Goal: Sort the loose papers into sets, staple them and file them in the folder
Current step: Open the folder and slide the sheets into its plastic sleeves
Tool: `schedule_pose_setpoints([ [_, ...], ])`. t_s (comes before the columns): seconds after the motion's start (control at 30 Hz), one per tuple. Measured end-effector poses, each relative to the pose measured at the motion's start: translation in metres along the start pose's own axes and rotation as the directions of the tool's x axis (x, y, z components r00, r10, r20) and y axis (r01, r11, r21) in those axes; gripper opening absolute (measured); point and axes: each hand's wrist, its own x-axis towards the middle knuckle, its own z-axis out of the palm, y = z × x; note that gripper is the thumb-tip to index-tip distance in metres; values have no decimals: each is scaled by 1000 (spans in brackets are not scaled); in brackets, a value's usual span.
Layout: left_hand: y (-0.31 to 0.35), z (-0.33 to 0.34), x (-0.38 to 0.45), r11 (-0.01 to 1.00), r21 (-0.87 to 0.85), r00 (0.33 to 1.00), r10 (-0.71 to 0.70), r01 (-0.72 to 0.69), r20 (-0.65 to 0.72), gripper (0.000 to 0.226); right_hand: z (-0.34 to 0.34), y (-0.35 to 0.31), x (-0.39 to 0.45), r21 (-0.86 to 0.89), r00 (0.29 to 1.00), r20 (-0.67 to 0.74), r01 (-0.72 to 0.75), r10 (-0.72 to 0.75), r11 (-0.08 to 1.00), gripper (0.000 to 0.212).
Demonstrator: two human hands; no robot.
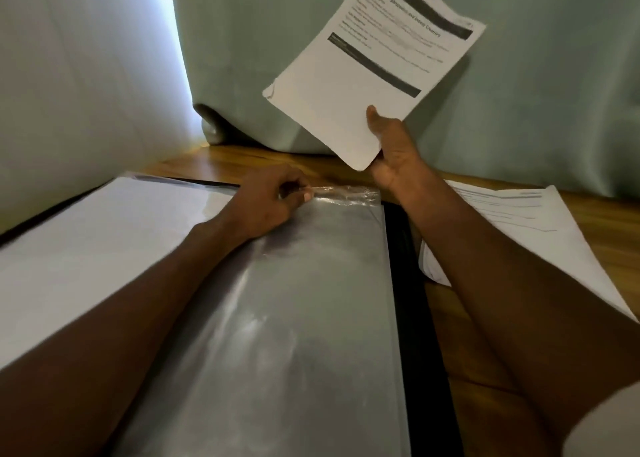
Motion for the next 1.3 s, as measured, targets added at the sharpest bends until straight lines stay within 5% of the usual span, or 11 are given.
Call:
schedule_pose_setpoints([
  [0.2, 0, -2, 2, 996, -63, 998, 54, -57, -37, 6, 5, 4, 9, -68, 996, -15, -94, 93, 993, 43],
  [0.43, 3, 0, 2, 980, 101, 984, 174, -170, -29, 12, 5, 4, 3, -15, 961, 92, -259, 260, 966, 15],
  [0.63, 5, 0, -1, 983, 97, 982, 165, -156, -94, 14, 17, 4, -4, -132, 949, 118, -276, 291, 952, 35],
  [0.9, 1, 0, 0, 987, 154, 995, 60, -47, -82, 12, 1, -8, -1, -311, 910, 65, -372, 410, 875, 29],
  [1.13, -18, -29, 3, 991, 44, 992, -127, 126, 8, 10, -41, 8, 1, -181, 903, 186, -357, 388, 916, 52],
  [1.3, -29, -39, -3, 954, 92, 956, -291, 287, 39, 13, -52, 17, 5, -151, 916, 173, -339, 363, 928, 34],
])
